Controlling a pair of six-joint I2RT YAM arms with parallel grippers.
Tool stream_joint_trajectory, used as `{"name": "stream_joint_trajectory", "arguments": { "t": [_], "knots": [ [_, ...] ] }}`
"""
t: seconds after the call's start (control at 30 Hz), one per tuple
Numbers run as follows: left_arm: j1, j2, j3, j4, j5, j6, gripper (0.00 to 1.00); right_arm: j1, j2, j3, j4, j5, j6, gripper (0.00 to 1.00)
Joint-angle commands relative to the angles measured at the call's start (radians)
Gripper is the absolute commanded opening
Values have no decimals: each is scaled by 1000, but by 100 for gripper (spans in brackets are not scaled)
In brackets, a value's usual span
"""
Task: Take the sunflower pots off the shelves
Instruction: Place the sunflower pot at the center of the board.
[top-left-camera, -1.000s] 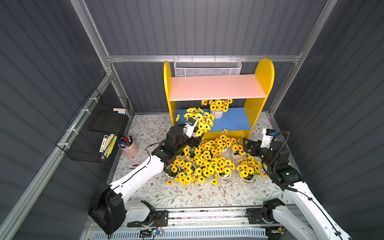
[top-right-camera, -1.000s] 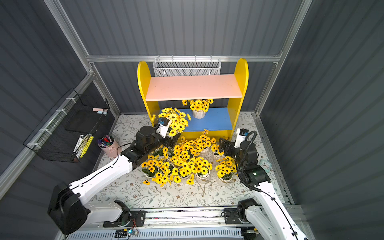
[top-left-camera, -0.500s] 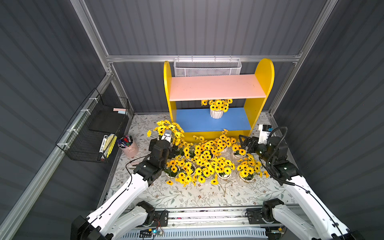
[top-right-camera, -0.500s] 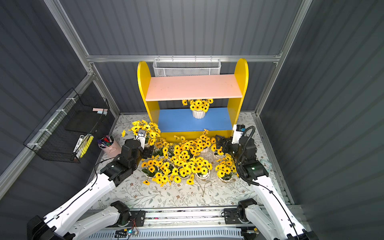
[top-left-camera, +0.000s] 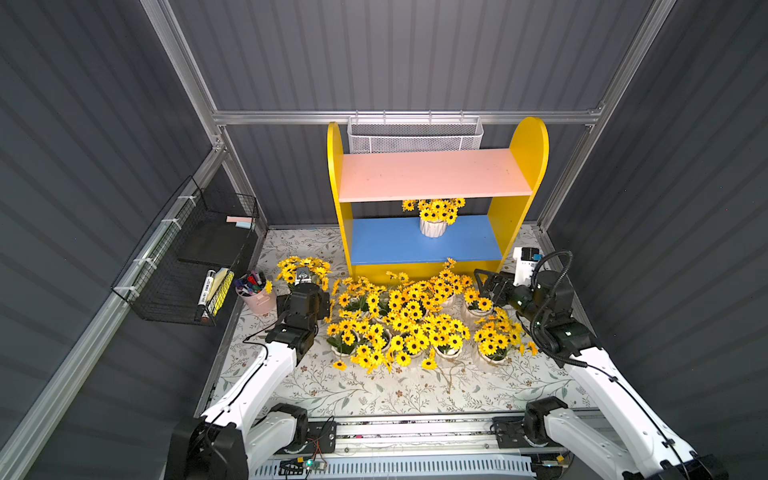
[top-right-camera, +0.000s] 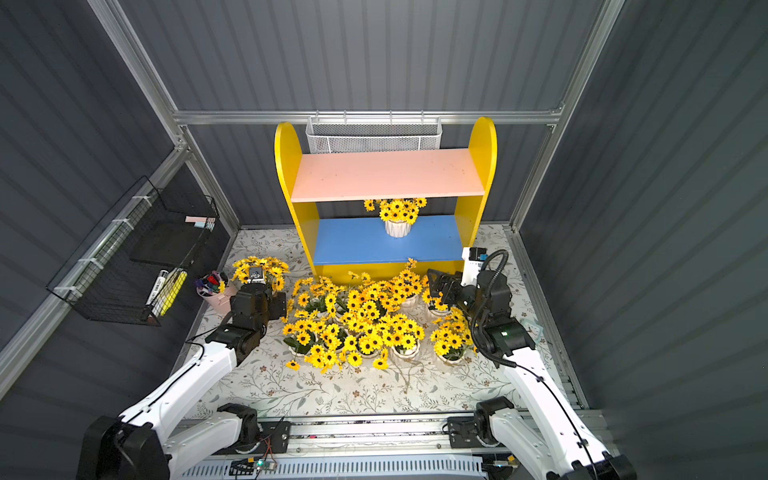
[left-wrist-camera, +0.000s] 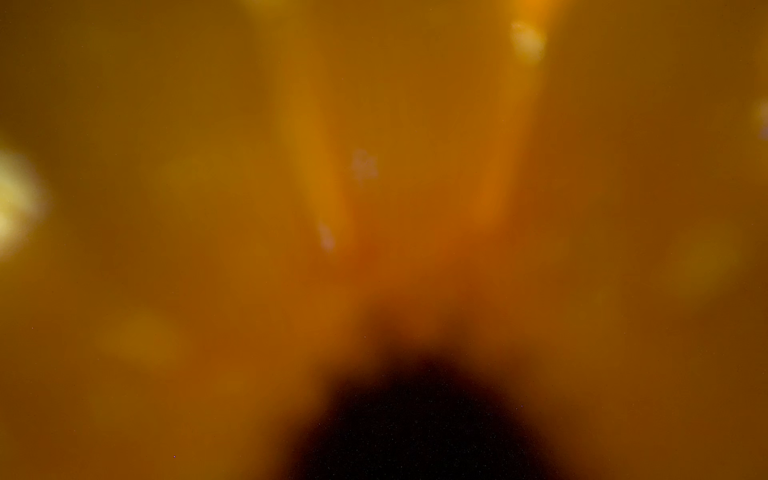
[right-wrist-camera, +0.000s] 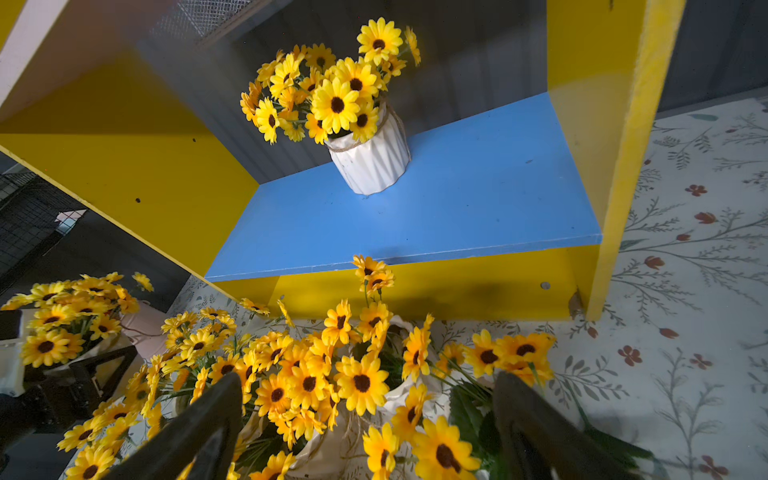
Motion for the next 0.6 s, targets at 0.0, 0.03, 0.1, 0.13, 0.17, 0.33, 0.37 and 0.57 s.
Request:
{"name": "stream_joint_trajectory", "arguments": {
  "t": [0.0, 0.03, 0.1, 0.13, 0.17, 0.33, 0.37, 0.57],
  "knots": [
    [28, 21, -37, 268, 41, -31, 0, -2, 0, -1, 29, -16, -10, 95],
    [31, 31, -55, 312, 40, -29, 0, -2, 2, 0, 29, -17, -11, 95],
    [36, 62, -87, 412, 48, -28, 0, -2, 4, 0, 32, -24, -13, 95],
    [36, 80, -95, 442, 36, -23, 0, -2, 5, 2, 33, -26, -12, 95],
    [41, 101, -105, 483, 30, -34, 0, -2, 7, 2, 33, -30, -11, 95],
    [50, 236, -130, 693, 29, -31, 0, -2, 30, 3, 44, -59, -1, 95],
    [53, 271, -129, 745, 29, -25, 0, -2, 39, 4, 50, -63, 2, 94],
    [80, 457, -89, 912, 67, -35, 0, -2, 90, 57, 9, -113, -8, 93]
  ]
}}
